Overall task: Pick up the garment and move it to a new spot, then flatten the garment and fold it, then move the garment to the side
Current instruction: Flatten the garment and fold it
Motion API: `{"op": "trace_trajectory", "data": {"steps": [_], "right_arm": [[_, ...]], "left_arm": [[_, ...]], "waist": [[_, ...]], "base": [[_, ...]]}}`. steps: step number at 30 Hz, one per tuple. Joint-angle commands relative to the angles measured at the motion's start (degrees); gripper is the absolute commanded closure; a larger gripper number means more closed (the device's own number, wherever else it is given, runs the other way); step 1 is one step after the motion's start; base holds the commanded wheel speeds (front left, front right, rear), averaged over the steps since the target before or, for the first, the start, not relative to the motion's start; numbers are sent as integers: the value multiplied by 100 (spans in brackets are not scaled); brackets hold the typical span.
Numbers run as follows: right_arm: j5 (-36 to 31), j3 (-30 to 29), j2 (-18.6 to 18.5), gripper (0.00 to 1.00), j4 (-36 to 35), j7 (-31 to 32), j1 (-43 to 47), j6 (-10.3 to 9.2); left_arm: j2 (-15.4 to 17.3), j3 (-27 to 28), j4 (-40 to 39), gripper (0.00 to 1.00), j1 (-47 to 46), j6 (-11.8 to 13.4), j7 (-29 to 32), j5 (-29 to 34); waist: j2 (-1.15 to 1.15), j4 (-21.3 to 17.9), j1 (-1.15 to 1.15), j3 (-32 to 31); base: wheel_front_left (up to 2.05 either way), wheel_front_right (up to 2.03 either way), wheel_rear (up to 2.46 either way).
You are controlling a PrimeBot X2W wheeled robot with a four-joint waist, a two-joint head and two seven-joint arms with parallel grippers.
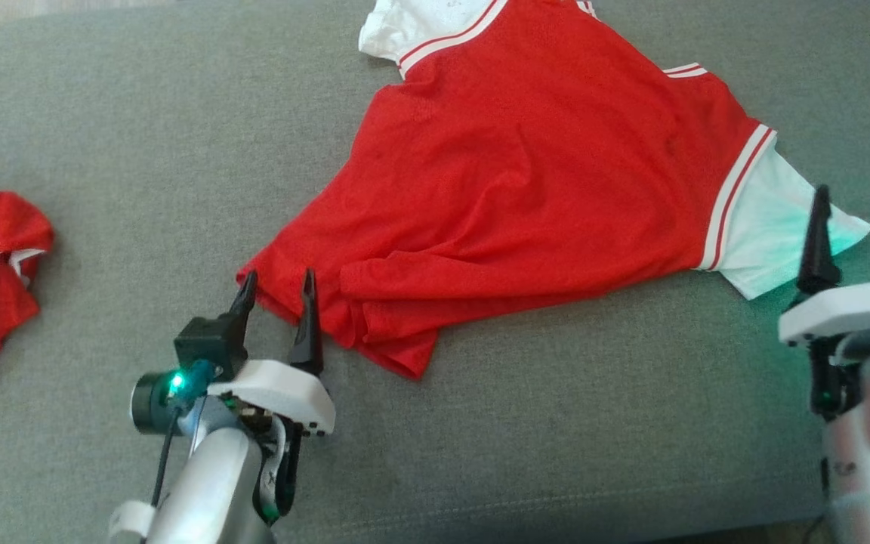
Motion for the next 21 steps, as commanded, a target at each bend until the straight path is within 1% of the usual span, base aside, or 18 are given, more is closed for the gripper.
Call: {"op": "trace_trajectory", "data": {"steps": [1,6,9,12,14,15,16,21], "right_arm": [[-69,154,29,0,-256,-63,29,-5],[-20,274,239,0,-414,-63,-16,-5],[-4,357,280,0,-436,-63,-54,-5],[11,412,307,0,-456,-63,-89,-5],[13,430,318,0,-475,-63,-104,-5],[12,440,322,0,-487,-63,-110,-5],[-11,465,326,0,-524,-63,-115,-5],[-13,523,359,0,-612,-63,-113,-5]], "left_arm": [[48,204,66,0,-273,26,-35,-28],[49,393,924,0,-694,36,-35,-38],[50,475,1346,0,-867,27,-35,-28],[50,492,1820,0,-1024,-21,-35,-44],[49,456,2144,0,-1121,-100,-34,-73],[49,432,2281,28,-1177,-139,-34,-85],[49,393,2463,100,-1294,-207,-34,-95],[55,334,2531,100,-1564,-375,-34,-66]], "waist": [[0,-15,0,17],[0,-84,0,61],[0,-122,0,104],[0,-152,0,145],[0,-162,0,166],[0,-165,0,175],[0,-168,0,190],[0,-165,0,178]], "base": [[0,0,0],[0,0,0],[0,0,0],[0,0,0],[0,0,0],[0,0,0],[0,0,0],[0,0,0]]}}
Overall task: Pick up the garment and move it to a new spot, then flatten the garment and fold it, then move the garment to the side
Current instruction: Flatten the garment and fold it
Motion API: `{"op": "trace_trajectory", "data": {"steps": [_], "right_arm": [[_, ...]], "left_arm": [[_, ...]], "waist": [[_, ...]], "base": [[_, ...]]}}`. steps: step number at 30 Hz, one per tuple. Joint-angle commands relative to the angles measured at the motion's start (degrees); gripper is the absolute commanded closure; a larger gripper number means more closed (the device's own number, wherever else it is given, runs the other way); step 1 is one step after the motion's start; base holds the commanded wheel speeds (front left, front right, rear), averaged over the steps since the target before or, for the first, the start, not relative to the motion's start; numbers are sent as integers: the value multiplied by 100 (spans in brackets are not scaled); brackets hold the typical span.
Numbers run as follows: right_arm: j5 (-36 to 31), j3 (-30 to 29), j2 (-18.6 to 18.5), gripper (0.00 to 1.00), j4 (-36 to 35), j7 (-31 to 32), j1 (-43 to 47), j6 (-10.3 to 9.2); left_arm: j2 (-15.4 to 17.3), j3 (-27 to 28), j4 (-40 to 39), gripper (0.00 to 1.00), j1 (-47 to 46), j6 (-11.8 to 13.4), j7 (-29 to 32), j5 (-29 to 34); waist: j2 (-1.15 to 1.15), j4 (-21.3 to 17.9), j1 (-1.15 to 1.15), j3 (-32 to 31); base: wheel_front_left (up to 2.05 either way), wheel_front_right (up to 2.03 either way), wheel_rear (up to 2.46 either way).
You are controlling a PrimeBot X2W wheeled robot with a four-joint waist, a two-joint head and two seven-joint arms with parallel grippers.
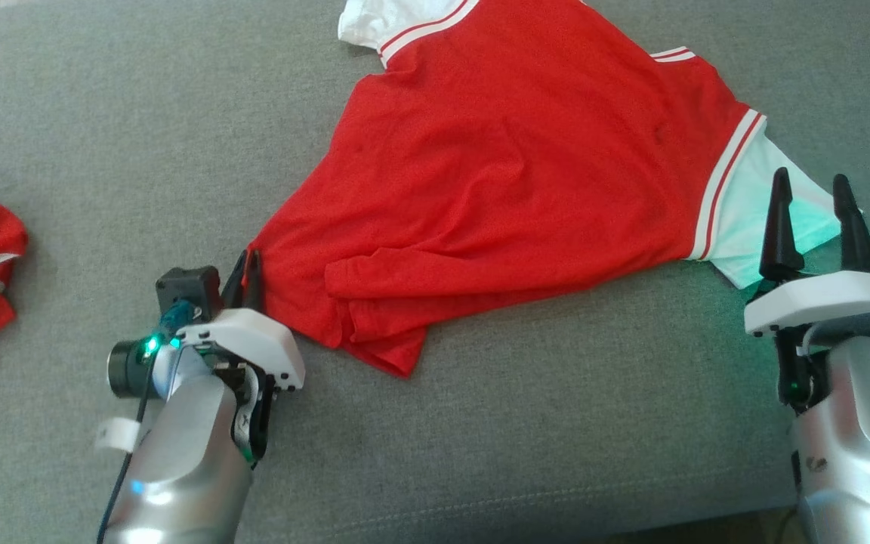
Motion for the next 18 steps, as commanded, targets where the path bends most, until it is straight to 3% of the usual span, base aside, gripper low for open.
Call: {"op": "trace_trajectory", "data": {"steps": [1,7,18], "right_arm": [[5,158,48,0,-226,-63,-97,-5],[42,304,125,0,-307,-63,-83,-5],[247,1124,261,0,-577,-63,-26,-5]], "left_arm": [[114,81,-113,100,-203,-50,24,40],[382,-6,-302,100,-770,-201,24,269],[1334,-213,-251,100,-2620,-459,231,801]], "waist": [[0,1,0,-11],[0,-24,0,-9],[0,-305,0,197]], "base": [[0,0,0],[0,0,0],[0,0,0]]}}
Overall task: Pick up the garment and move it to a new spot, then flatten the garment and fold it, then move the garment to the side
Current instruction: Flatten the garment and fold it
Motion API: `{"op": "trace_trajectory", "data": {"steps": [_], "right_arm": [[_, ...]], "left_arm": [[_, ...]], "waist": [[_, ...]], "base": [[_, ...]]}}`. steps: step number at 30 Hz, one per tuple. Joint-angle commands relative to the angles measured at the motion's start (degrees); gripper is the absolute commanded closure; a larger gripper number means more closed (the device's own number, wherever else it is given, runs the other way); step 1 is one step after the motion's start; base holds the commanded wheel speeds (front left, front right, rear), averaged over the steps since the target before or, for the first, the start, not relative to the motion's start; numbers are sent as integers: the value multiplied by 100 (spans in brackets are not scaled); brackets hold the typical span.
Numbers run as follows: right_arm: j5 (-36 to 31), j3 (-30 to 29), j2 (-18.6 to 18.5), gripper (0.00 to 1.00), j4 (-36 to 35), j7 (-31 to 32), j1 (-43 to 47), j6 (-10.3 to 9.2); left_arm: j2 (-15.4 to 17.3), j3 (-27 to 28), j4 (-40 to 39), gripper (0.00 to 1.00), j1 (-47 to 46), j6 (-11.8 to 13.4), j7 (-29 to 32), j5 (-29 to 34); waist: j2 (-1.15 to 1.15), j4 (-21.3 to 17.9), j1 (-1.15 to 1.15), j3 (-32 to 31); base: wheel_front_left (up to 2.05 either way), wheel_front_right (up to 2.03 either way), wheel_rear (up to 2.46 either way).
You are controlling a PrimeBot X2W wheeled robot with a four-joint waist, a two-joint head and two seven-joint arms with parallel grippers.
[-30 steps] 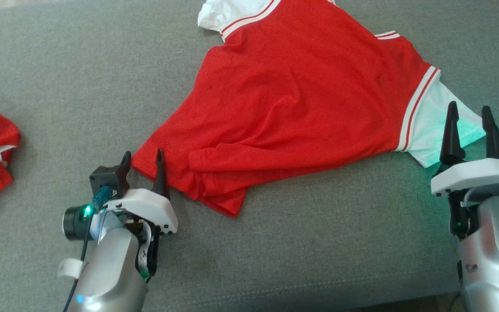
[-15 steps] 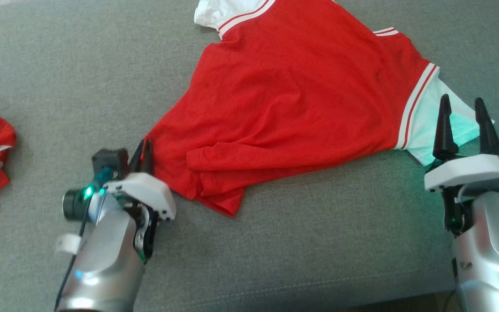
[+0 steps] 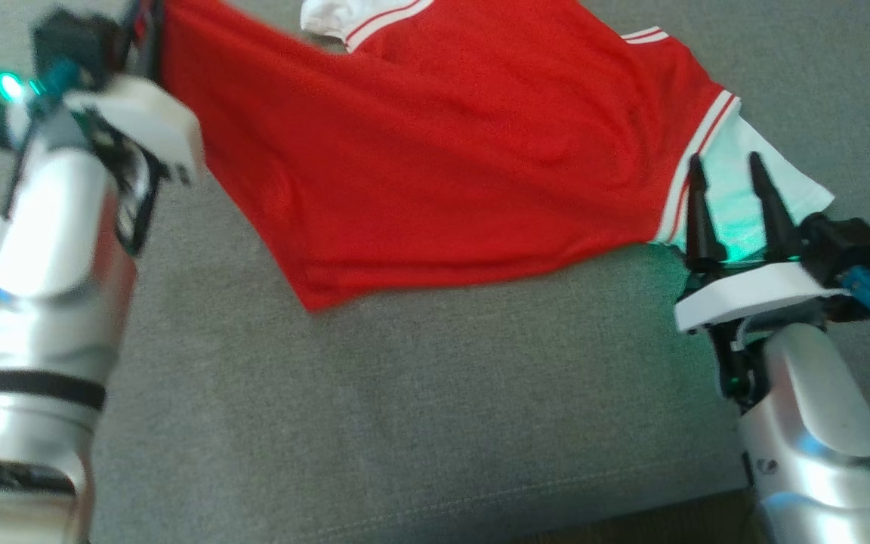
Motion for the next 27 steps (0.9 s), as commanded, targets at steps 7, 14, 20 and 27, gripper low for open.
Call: {"op": "trace_trajectory", "data": {"steps": [7,14,20,27], "right_arm": [[462,795,67,0,-190,-62,-42,-5],[685,1116,68,0,-249,-62,-172,-5],[655,1023,68,0,-226,-62,-109,-5],[534,903,68,0,-153,-62,28,-5]], "left_arm": [[580,91,108,100,-1025,13,64,201],[643,193,569,0,-1393,152,-71,125],[264,432,631,0,-894,355,-195,-226],[-293,685,-252,0,398,456,-204,-529]], "waist": [[0,-204,0,240],[0,-366,0,434],[0,-237,0,331],[0,11,0,21]], "base": [[0,0,0],[0,0,0],[0,0,0],[0,0,0]]}}
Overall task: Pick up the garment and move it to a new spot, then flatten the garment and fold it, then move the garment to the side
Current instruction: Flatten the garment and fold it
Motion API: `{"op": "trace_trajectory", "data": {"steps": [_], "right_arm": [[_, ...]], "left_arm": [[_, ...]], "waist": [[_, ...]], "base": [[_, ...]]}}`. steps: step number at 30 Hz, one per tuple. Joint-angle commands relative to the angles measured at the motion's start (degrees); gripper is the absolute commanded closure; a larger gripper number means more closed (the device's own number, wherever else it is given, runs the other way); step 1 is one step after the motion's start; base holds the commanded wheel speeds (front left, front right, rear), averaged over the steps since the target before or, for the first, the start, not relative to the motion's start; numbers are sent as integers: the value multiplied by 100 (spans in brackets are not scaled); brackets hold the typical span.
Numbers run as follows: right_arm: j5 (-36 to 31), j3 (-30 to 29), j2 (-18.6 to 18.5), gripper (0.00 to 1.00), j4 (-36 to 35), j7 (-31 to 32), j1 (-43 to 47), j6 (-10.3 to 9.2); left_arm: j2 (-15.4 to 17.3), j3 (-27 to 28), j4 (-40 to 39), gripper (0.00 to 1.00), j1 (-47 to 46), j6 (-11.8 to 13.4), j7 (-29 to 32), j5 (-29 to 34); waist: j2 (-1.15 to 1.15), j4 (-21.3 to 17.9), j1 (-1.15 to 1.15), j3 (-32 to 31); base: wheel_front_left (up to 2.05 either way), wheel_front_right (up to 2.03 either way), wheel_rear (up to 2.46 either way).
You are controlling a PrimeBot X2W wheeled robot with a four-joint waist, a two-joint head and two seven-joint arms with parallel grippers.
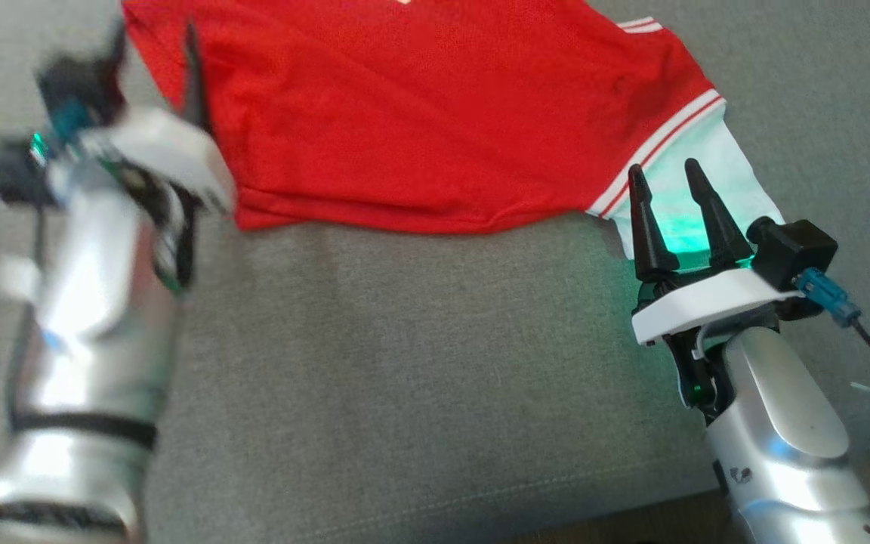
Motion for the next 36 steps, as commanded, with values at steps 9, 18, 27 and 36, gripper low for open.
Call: {"op": "trace_trajectory", "data": {"steps": [9,18,27,36], "right_arm": [[-285,-17,48,0,-39,-62,282,-5],[-278,-122,48,0,146,-62,605,-5],[-241,-154,48,0,259,-62,874,-5],[-258,-171,48,0,201,-62,870,-5]], "left_arm": [[-339,529,-1435,0,1759,216,-68,-69],[-535,705,-2172,0,3093,291,-68,-7],[-575,713,-2651,0,4026,300,-68,152],[-580,452,-2720,0,4076,308,-69,-8]], "waist": [[0,382,0,-546],[0,601,0,-985],[0,664,0,-1328],[0,611,0,-1150]], "base": [[0,0,0],[0,0,0],[0,0,0],[0,0,0]]}}
